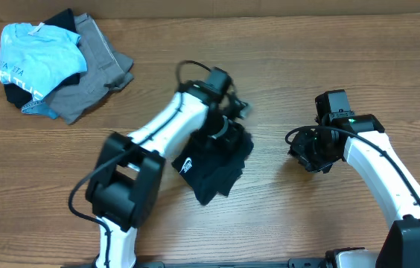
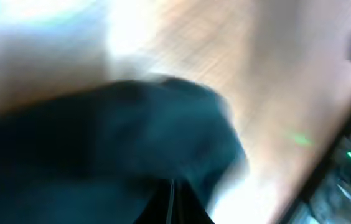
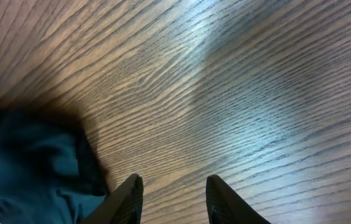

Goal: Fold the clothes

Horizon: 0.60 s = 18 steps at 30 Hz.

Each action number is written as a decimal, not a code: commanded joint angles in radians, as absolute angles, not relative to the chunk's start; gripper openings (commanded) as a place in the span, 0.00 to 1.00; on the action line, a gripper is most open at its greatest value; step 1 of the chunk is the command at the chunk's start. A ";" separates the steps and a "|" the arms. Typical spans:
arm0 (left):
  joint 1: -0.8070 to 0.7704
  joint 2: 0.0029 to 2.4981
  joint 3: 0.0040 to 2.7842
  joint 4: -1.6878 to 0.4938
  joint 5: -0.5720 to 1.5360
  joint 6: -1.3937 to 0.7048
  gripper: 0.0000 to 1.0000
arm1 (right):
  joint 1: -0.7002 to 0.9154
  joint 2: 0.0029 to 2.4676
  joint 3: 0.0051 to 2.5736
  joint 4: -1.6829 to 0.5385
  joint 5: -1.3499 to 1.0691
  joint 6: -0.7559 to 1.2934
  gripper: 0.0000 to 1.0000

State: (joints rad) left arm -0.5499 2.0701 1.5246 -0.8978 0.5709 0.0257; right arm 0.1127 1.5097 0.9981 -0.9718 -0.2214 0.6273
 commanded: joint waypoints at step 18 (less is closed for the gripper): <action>-0.500 2.067 1.751 -1.330 0.314 0.031 0.04 | 0.111 1.490 1.016 -0.967 -0.271 0.508 0.37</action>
State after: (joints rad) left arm -0.4820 2.0720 1.8149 -1.3617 0.3298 0.0257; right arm 0.1127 1.5097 0.9985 -0.9699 -0.2558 0.5262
